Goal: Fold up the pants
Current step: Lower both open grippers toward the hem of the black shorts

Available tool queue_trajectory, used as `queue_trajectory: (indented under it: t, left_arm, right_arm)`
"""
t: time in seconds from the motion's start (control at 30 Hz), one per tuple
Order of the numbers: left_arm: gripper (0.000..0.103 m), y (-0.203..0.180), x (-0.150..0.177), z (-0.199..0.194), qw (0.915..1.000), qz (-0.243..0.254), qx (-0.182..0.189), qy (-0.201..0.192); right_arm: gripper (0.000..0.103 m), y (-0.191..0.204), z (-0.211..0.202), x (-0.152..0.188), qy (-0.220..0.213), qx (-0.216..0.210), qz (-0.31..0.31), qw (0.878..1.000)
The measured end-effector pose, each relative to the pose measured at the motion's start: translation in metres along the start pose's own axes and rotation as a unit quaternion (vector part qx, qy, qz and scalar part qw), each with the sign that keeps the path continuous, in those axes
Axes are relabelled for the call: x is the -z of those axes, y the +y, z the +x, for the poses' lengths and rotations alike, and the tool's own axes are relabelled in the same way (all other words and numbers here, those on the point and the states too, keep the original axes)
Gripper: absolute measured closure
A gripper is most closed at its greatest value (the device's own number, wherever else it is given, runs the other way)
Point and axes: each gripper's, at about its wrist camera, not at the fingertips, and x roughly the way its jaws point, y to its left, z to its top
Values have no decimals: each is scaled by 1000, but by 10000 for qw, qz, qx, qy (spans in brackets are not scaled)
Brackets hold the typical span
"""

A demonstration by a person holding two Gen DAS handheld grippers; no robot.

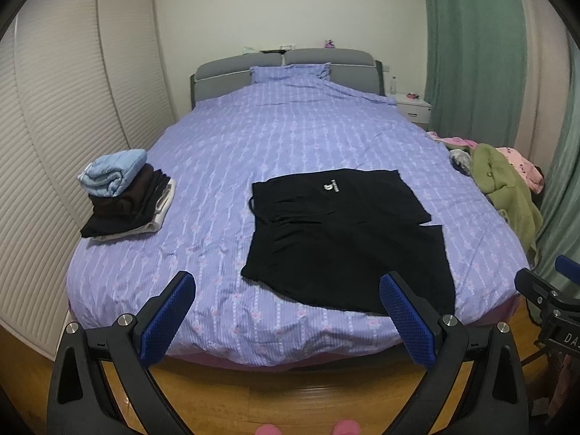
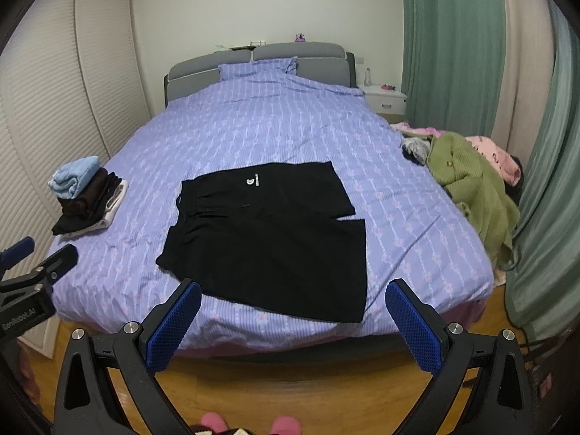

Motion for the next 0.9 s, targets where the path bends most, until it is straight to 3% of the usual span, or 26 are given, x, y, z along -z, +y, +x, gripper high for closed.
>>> queue_trajectory:
  t: [0.27,0.47,0.73,0.9]
  left_arm:
    - [0,19,7,53,9993,161,-173,288]
    - [0,34,-2,121,9971,402,-29,648]
    - [0,44,-12,227,9881,697,360,1326]
    - [0,42,2,275,9832,646,328,1678]
  right_arm:
    - [0,6,53,18,344,-2,175,9993]
    - [0,14,108,19,747,205,468,9959]
    - [0,19,187,24,1436,652,1307,9788]
    - [1,22,232,41,1738,785,1531,9696]
